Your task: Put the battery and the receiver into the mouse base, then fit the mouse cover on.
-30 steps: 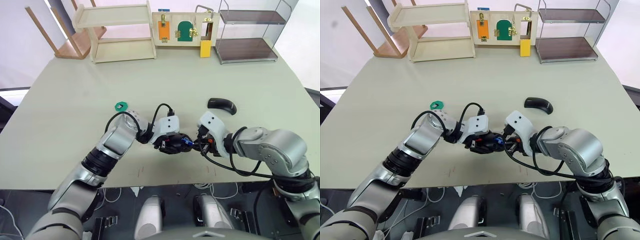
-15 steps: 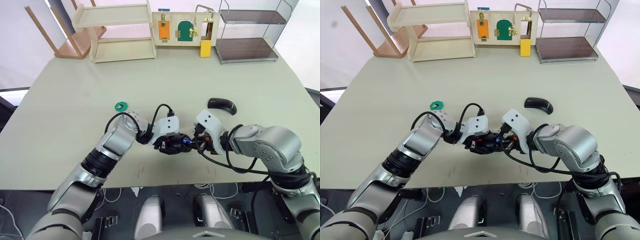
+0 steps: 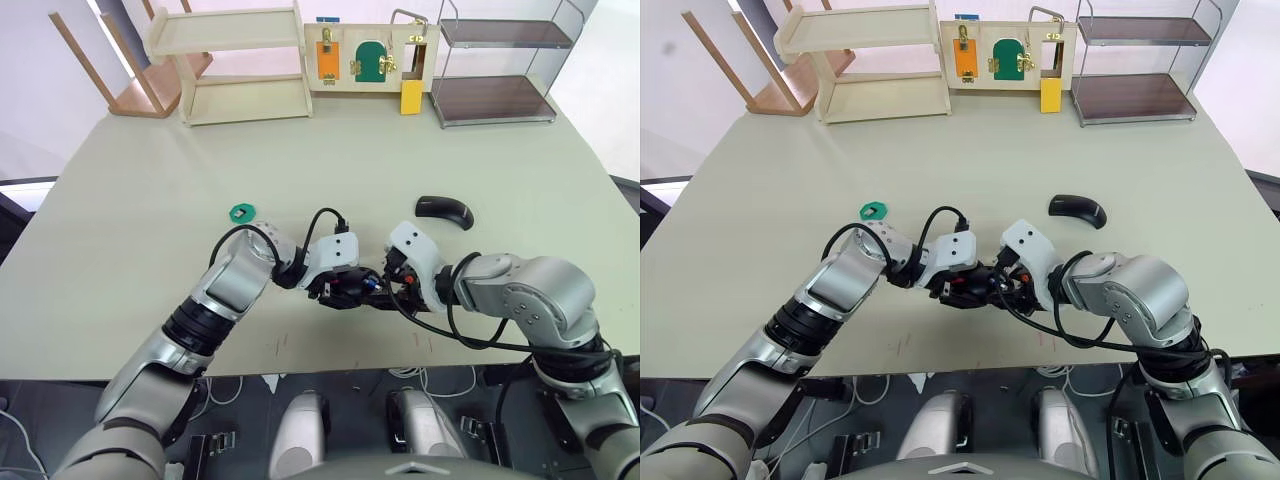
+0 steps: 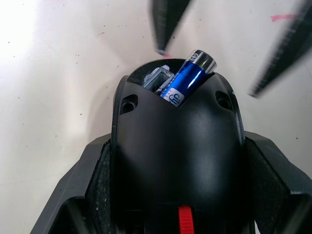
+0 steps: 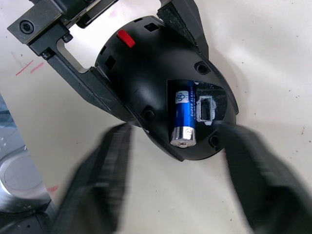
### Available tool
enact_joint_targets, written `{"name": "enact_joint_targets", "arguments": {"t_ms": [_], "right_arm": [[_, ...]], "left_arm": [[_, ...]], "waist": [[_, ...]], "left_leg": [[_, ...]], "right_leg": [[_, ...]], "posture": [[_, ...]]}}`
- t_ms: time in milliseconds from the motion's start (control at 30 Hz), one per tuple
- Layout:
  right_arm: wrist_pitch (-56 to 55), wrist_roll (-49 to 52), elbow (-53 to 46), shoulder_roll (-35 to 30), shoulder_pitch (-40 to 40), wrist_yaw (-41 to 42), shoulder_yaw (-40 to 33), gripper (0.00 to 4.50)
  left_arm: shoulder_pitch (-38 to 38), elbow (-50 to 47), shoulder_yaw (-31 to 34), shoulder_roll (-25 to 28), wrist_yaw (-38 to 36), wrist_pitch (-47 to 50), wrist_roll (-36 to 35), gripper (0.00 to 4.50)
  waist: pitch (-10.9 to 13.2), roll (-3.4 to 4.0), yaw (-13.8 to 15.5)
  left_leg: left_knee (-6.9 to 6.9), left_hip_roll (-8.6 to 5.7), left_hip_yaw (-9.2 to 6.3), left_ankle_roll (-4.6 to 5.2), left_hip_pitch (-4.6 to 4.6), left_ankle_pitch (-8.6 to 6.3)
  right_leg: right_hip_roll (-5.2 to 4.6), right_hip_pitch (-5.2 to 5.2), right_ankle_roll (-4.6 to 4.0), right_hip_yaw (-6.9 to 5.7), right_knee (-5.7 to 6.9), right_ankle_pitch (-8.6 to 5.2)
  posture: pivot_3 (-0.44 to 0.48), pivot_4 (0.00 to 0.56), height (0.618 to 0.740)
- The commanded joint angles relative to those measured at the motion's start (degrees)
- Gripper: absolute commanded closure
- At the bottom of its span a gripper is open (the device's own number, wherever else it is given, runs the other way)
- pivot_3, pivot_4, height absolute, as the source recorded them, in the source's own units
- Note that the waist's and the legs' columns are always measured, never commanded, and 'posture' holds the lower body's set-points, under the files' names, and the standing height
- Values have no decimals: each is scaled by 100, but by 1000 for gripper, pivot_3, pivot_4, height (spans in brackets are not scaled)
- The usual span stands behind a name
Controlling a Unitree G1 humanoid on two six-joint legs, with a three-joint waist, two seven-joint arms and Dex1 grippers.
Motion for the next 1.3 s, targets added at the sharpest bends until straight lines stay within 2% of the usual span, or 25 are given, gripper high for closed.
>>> {"name": "enact_joint_targets", "arguments": {"t_ms": [33, 333, 467, 567, 667, 700, 733, 767, 800, 867, 1067, 1300], "right_arm": [[-237, 114, -291, -214, 139, 179, -232, 501], [-2176, -135, -596, -907, 910, 794, -374, 501], [-3039, -222, -565, -885, 1274, 997, -479, 501], [-3933, -611, -373, -892, 1562, 1059, -367, 1196], [-4511, -773, -187, -903, 1838, 1250, -307, 2535], [-4774, -818, -90, -876, 1979, 1350, -283, 2716], [-4961, -850, -20, -853, 2075, 1421, -268, 3234], [-5176, -918, 53, -856, 2153, 1512, -223, 3474], [-5396, -960, 144, -830, 2239, 1608, -181, 3500], [-5778, -973, 372, -651, 2352, 1721, -167, 4439], [-6527, -1179, 1025, -196, 2358, 1839, -74, 4439], [-6931, -1388, 1387, -51, 2428, 2029, 49, 4439]], "left_arm": [[241, 175, -402, 46, -107, 158, 105, 1571], [233, 207, -383, 39, -95, 161, 97, 1571], [244, 206, -376, 31, -81, 167, 95, 1571], [249, 207, -376, 40, -78, 151, 103, 1571], [268, 178, -358, 64, -78, 164, 94, 1571], [279, 169, -352, 71, -74, 168, 94, 1571], [286, 163, -350, 76, -71, 169, 93, 1571], [286, 164, -348, 76, -69, 172, 93, 1571], [284, 164, -344, 72, -65, 178, 91, 1571], [278, 171, -337, 65, -61, 184, 89, 1571], [276, 172, -325, 80, -56, 188, 86, 1571], [276, 155, -326, 102, -64, 193, 88, 1571]], "waist": [[0, 0, 1], [0, 0, 5], [0, 0, 7], [0, 0, 8], [0, 0, 7], [0, 0, 7], [0, 0, 8], [0, 0, 10], [0, -1, 9], [0, -1, 6], [0, -1, 6], [0, 0, 8]], "left_leg": [[0, 0, 0, 0, 0, 0], [-3, 1, -5, 0, 0, 0], [-3, 0, -4, 0, -2, 0], [-3, 0, -5, 0, -2, 0], [-3, 0, -5, 0, -1, 0], [-3, 0, -4, 0, -1, 0], [-3, 0, -4, 0, -1, 0], [-3, 0, -5, 0, -1, 0], [-3, 0, -5, 0, -1, 0], [-3, 0, -4, 0, 0, 0], [-2, 2, -3, 0, 2, 0], [-2, 2, -1, 0, 3, 0]], "right_leg": [[0, 0, 0, -1, 0, 0], [2, 1, 8, -5, -7, -6], [1, 2, 8, -5, -11, -6], [1, 2, 9, -6, -11, -6], [1, 2, 8, -6, -11, -7], [1, 2, 8, -6, -11, -7], [1, 2, 8, -6, -11, -7], [2, 2, 8, -6, -11, -7], [2, 2, 8, -6, -11, -7], [3, 3, 8, -5, -12, -7], [5, 3, 6, -4, -11, -9], [5, 3, 5, -2, -10, -7]], "posture": [[0, 150, 740], [0, 150, 740], [0, 150, 740], [0, 150, 740], [0, 150, 740], [0, 150, 740], [0, 150, 740], [0, 150, 740], [0, 150, 740], [0, 150, 740], [0, 150, 740], [0, 150, 740]]}}
